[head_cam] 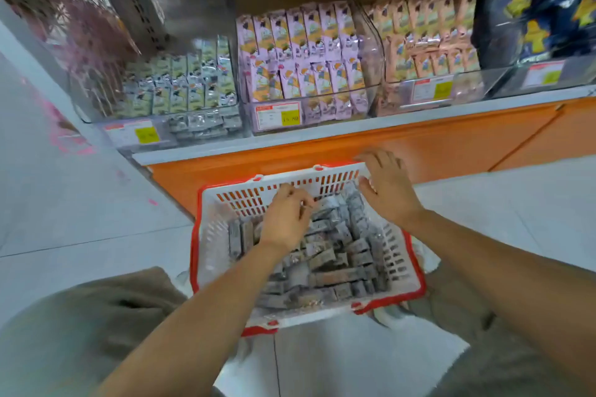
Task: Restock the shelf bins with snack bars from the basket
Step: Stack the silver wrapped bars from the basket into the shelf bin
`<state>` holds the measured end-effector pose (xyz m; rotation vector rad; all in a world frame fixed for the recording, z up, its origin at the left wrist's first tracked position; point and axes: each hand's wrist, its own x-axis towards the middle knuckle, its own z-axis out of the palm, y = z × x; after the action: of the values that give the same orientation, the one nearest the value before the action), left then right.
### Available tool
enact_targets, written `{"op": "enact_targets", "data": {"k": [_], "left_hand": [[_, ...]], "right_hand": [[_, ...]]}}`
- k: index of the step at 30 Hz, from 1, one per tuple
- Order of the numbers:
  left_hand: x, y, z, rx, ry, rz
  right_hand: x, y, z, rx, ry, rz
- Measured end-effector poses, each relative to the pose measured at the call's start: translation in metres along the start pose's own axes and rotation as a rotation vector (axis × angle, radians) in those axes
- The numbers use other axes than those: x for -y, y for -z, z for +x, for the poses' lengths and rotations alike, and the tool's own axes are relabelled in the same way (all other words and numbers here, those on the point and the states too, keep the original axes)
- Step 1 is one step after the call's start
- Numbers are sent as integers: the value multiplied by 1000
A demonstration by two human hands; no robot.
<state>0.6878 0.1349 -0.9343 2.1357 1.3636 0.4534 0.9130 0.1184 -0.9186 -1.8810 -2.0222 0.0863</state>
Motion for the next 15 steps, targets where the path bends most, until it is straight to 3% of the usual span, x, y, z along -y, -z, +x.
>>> {"op": "enact_targets", "data": {"k": [7, 10, 15], "left_hand": [[-2, -104, 4, 586, 146, 96], [-9, -138, 12, 688, 180, 108], [-12, -174, 35, 737, 242, 22]], "right_hand": [[-49, -45, -62, 373, -253, -46], [-61, -65, -75, 374, -286, 49], [-68, -81, -85, 218, -250, 58]]}}
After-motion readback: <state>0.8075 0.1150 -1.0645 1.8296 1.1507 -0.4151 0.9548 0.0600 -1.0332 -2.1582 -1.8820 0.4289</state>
